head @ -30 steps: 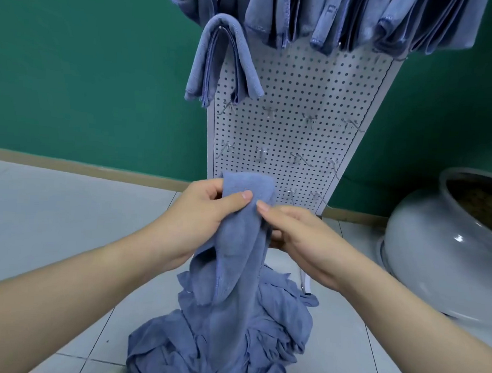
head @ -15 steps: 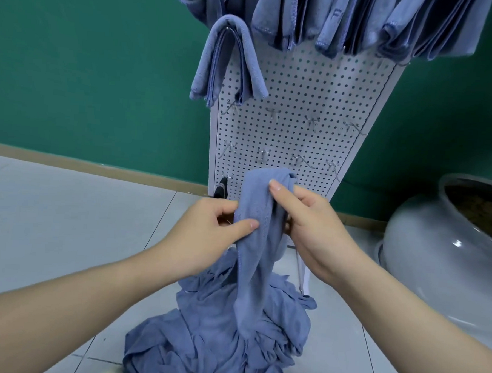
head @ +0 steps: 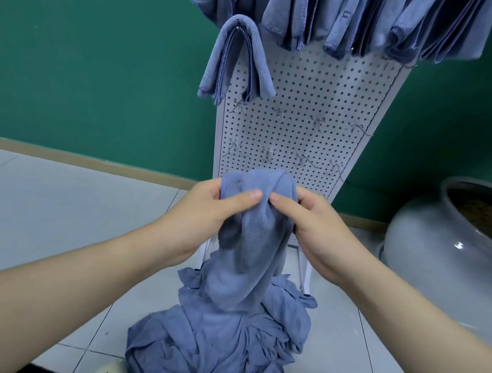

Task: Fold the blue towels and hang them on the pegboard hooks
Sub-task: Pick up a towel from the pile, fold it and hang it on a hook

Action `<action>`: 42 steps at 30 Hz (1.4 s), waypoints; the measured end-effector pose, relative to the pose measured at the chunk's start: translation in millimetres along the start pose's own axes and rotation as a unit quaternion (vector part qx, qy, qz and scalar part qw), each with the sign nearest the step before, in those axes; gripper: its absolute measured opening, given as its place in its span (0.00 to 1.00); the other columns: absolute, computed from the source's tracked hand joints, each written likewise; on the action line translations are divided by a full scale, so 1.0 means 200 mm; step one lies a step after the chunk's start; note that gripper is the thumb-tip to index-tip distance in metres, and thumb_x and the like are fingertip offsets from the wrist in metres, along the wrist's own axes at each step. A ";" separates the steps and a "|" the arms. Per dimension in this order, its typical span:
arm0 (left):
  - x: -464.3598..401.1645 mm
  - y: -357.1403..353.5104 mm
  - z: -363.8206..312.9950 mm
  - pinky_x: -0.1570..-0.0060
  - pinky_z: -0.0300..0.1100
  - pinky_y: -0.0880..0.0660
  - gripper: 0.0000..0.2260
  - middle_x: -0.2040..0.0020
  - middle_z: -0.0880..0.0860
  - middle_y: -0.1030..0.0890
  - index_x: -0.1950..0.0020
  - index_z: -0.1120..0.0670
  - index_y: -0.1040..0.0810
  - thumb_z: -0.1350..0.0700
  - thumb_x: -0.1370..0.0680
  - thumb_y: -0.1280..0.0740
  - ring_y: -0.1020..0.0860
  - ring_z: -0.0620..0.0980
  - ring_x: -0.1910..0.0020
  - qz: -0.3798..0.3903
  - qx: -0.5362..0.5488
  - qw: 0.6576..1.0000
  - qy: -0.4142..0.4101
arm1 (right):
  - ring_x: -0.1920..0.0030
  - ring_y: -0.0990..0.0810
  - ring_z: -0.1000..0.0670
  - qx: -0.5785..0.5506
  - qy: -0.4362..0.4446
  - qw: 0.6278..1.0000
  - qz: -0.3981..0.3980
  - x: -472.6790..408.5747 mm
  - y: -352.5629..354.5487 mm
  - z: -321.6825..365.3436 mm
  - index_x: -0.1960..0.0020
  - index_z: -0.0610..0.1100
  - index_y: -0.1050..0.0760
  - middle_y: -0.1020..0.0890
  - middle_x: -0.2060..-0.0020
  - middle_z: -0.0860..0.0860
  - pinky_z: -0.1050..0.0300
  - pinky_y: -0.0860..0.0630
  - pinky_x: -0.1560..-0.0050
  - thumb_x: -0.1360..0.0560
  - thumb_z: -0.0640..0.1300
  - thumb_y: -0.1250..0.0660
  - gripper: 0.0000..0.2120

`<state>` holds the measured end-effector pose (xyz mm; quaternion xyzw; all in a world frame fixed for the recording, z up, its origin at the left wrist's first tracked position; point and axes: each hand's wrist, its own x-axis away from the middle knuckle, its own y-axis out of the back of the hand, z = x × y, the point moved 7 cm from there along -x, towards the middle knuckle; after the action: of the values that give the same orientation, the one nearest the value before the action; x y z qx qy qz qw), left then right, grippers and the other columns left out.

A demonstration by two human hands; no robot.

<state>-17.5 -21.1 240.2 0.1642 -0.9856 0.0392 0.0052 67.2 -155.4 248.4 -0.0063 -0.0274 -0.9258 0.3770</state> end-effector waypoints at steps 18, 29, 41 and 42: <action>-0.06 0.33 -0.04 0.50 0.44 0.21 0.07 0.52 0.54 0.14 0.49 0.60 0.17 0.56 0.18 0.30 0.17 0.49 0.55 -0.191 -0.006 0.982 0.002 | 0.41 0.15 0.44 -0.106 -0.126 0.983 -0.086 -0.08 0.21 -0.11 0.37 0.34 0.19 0.14 0.44 0.42 0.50 0.22 0.35 0.21 0.43 0.30 0.16; -0.10 0.30 0.00 0.49 0.42 0.17 0.13 0.47 0.58 0.13 0.43 0.62 0.17 0.64 0.27 0.28 0.14 0.52 0.50 -0.041 0.090 0.991 0.094 | 0.55 0.20 0.47 -0.140 -0.144 0.970 -0.139 -0.11 0.32 -0.13 0.49 0.38 0.19 0.16 0.65 0.48 0.51 0.24 0.39 0.21 0.40 0.30 0.05; -0.13 0.48 0.04 0.44 0.48 0.19 0.05 0.50 0.54 0.12 0.46 0.58 0.15 0.60 0.19 0.30 0.15 0.49 0.52 -0.140 -0.073 0.984 0.081 | 0.53 0.17 0.47 -0.035 -0.108 0.980 -0.162 -0.13 0.52 -0.12 0.46 0.33 0.19 0.12 0.54 0.44 0.52 0.19 0.50 0.23 0.41 0.26 0.12; -0.13 0.48 0.04 0.44 0.48 0.20 0.06 0.49 0.54 0.12 0.46 0.58 0.15 0.59 0.19 0.31 0.15 0.49 0.52 -0.142 -0.062 0.985 0.077 | 0.52 0.16 0.47 -0.049 -0.121 0.976 -0.172 -0.13 0.53 -0.14 0.44 0.30 0.19 0.12 0.50 0.42 0.50 0.18 0.47 0.24 0.41 0.25 0.15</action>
<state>-23.8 77.6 224.7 0.2987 -0.9494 -0.0102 0.0962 160.2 -215.3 225.2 -0.1319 -0.0282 -0.9693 0.2056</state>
